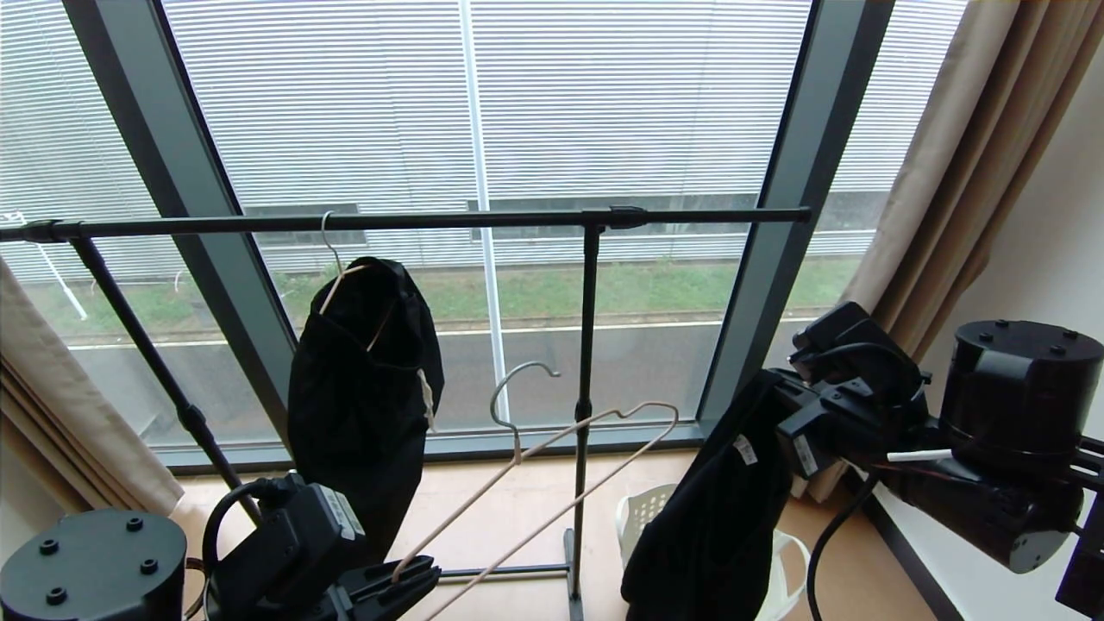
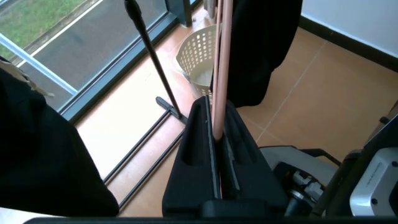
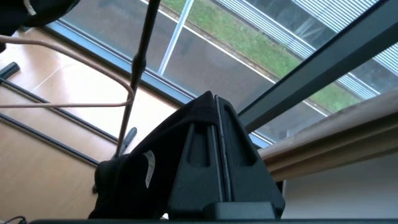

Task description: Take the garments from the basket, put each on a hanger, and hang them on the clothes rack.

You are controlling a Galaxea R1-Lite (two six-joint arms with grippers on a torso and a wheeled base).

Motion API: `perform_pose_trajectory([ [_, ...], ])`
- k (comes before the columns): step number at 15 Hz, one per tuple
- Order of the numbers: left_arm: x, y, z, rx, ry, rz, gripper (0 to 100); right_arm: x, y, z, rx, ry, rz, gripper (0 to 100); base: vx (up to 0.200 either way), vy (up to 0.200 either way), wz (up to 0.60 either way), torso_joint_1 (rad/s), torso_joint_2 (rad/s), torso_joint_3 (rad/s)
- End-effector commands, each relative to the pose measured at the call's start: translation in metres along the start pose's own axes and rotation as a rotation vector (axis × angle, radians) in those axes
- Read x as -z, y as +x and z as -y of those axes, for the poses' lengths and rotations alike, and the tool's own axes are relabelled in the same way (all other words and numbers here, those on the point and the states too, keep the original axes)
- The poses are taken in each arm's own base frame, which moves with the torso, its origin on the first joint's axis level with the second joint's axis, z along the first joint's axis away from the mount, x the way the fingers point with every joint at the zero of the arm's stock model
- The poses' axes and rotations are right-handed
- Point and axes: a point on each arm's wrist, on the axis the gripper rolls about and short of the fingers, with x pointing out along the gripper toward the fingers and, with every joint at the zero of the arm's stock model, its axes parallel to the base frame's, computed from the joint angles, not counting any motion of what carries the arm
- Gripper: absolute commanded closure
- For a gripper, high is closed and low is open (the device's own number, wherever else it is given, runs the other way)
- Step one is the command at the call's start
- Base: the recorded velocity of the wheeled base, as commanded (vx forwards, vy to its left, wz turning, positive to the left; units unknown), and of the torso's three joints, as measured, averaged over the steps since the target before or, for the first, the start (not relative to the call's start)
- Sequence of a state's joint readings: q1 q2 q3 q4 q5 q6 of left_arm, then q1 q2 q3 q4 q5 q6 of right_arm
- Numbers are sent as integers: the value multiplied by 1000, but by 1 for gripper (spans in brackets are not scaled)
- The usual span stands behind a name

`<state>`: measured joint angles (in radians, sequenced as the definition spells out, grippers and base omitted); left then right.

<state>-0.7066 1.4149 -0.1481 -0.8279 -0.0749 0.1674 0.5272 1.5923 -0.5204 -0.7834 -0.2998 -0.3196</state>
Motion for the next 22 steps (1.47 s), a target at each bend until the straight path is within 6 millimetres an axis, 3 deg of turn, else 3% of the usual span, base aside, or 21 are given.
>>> perform_pose_trajectory([
  [1,0,-1,0,9,-1,2,100,0,5,-1,17,-2,-13,100,0,0,0,0,0,0],
  [6,2,-6,-3,110,-18,29,100,-1,12,-3,66,-2,-31,100,0,0,0,0,0,0],
  [11,1,-4,-2,154,-17,37,100,-3,10,-17,18,-17,-23,100,0,0,0,0,0,0],
  [22,-2,0,-3,154,-20,37,100,-5,4,-35,-48,-26,-9,100,0,0,0,0,0,0],
])
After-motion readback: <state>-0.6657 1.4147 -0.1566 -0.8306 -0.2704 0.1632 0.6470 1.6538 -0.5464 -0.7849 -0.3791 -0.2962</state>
